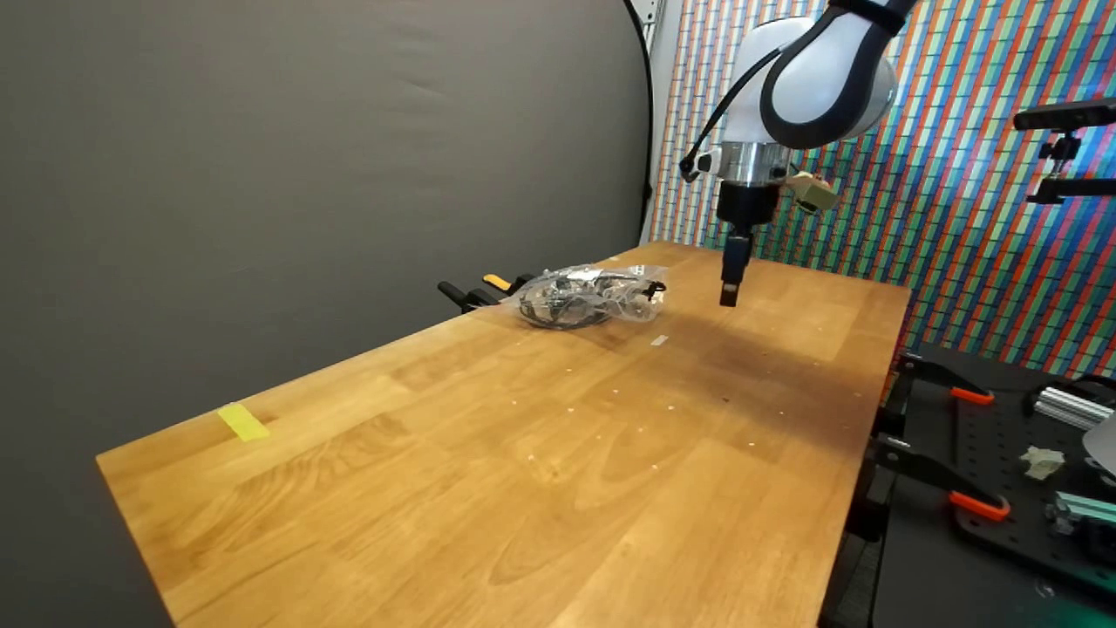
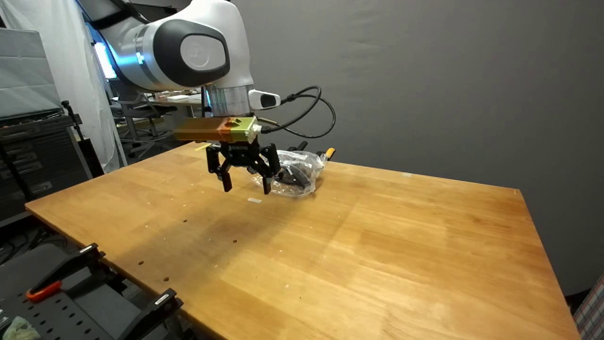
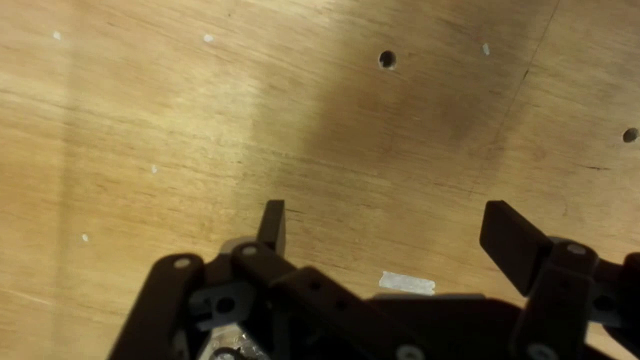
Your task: Take the cable from the plastic and put it on the table
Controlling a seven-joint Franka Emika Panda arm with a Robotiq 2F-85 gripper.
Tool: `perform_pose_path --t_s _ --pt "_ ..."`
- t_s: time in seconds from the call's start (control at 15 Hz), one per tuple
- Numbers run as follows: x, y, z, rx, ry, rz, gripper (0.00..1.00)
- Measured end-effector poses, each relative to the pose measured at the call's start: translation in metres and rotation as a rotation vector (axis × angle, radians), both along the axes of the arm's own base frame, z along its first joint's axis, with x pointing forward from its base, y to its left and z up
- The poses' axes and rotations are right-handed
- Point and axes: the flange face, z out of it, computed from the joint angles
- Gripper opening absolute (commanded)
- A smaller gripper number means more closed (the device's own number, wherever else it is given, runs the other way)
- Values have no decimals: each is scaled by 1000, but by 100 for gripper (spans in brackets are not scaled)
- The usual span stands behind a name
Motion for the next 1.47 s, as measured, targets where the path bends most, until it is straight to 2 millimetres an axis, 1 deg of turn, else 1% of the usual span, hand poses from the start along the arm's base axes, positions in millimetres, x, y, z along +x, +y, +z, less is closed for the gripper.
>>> perform_pose_path --t_s 0.2,0.4,0.73,1.27,1.47 --pt "7 -4 -7 44 -68 24 100" --pt "15 -4 -10 94 -123 44 100" --pt "35 -4 -18 168 -158 58 100" --pt "69 -18 -33 207 -235 140 100" --pt "80 -22 -35 222 -267 150 100"
